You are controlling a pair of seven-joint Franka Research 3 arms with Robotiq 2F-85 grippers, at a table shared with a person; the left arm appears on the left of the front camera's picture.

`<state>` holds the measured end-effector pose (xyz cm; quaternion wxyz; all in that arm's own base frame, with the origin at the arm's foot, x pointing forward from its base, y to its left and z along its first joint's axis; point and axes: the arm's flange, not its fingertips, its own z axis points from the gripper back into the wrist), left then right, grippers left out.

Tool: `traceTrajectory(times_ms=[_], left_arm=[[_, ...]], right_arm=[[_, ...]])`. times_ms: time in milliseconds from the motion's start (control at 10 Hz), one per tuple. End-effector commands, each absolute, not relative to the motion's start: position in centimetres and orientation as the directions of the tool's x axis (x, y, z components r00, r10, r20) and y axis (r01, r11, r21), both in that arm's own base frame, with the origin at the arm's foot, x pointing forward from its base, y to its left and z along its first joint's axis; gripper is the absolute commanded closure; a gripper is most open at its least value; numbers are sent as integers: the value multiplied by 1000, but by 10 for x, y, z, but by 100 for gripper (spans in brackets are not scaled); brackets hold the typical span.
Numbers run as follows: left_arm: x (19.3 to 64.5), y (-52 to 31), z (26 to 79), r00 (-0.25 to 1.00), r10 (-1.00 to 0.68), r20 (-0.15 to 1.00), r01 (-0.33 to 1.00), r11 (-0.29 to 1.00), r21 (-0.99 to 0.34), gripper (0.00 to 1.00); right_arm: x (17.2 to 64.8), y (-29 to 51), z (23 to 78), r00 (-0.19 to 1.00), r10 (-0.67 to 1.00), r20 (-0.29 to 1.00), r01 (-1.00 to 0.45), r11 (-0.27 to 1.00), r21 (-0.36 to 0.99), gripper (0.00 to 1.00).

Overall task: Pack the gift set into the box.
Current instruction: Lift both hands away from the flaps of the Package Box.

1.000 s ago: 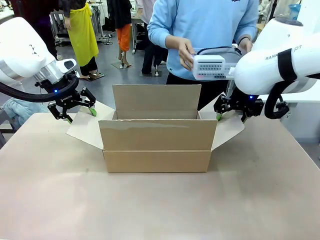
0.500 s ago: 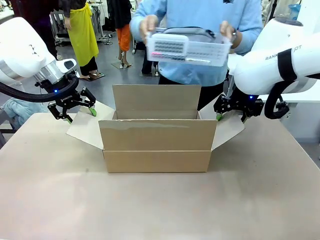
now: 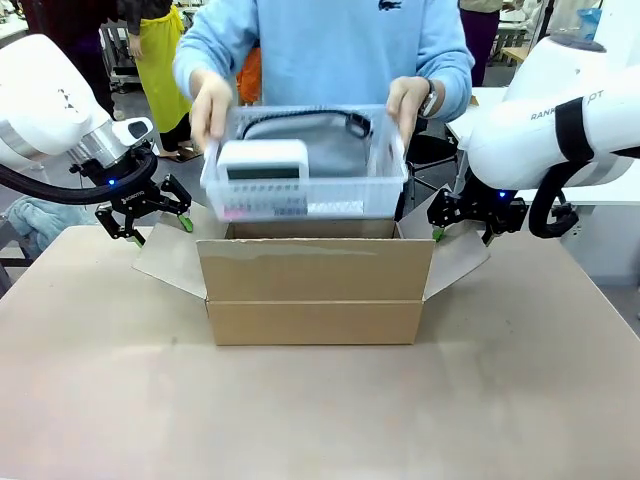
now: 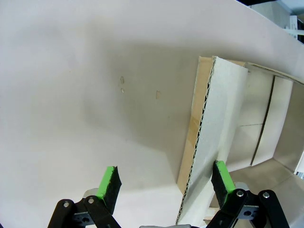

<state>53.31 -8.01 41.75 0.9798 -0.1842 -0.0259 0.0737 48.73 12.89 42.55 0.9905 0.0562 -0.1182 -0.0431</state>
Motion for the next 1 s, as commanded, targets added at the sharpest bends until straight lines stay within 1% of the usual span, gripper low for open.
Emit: traceTrajectory(times_ms=[0, 900], left_arm=[[532, -81, 420, 985, 169, 23, -150, 924, -351, 0], [532, -81, 420, 985, 169, 23, -150, 924, -351, 0]], right_arm=[[488, 131, 429, 966, -116, 229, 93, 990, 106, 0], [488, 131, 429, 966, -116, 229, 93, 990, 106, 0]])
